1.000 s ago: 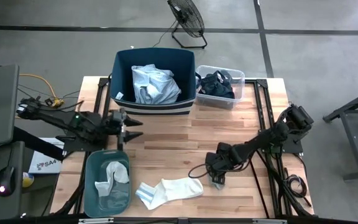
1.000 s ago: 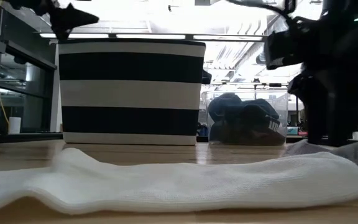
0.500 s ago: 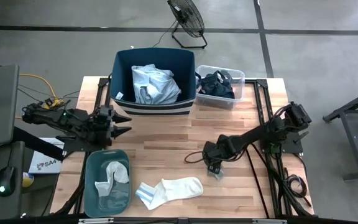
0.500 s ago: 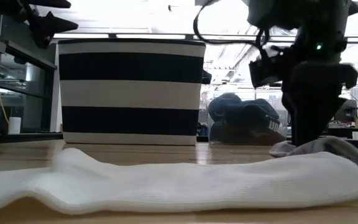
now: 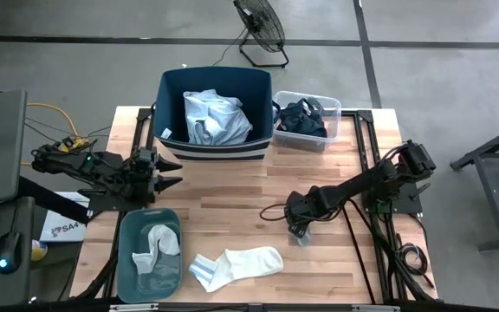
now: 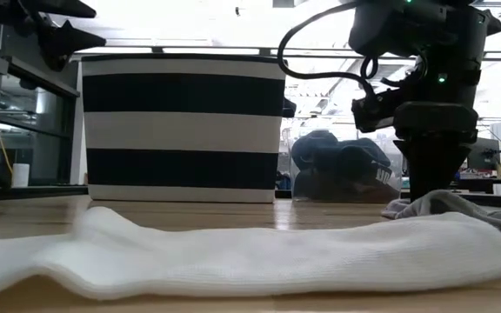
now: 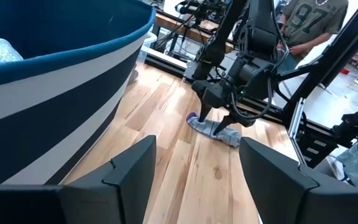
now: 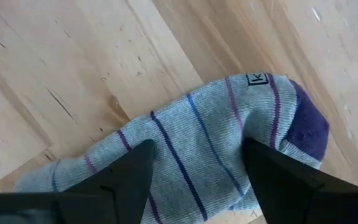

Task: Pick & Place Cloths
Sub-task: Put the gray sock into the light blue bin

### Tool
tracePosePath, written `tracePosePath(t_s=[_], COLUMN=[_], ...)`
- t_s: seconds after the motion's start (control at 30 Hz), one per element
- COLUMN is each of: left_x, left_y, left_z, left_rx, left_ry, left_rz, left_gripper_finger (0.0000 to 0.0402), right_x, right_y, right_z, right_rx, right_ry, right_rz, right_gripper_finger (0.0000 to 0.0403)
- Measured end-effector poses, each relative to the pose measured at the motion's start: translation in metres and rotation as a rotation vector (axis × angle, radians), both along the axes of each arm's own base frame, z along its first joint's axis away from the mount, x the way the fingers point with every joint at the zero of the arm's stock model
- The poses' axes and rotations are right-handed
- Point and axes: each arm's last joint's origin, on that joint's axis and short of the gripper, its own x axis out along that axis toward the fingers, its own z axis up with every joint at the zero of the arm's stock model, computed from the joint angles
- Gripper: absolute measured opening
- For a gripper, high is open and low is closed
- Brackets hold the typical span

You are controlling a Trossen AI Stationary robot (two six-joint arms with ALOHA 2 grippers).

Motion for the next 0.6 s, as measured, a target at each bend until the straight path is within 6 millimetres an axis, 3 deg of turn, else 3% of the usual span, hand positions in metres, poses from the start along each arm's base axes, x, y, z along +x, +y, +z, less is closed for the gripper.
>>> tracePosePath(t_s=[0.17, 0.47, 0.6], left_x=[0.0, 0.0, 0.0], left_y=[0.0, 0.0, 0.0], left_z=[-0.002, -0.002, -0.002], left_rx=[0.006, 0.007, 0.005], left_ry=[0.023, 0.025, 0.026], left_rz=[-0.001, -0.002, -0.003], left_gripper_finger=[0.0228, 0.0228, 0.0228], right_x=[0.002, 0.009, 0.018], right_y=[0.001, 0.005, 0.009], right_z=[0.0, 0.001, 0.002], right_rx=[0.036, 0.129, 0.213], right_ry=[-0.011, -0.085, -0.168], right_rz=[-0.016, -0.152, -0.168], right_gripper_finger=[0.0182, 0.0026, 0.001])
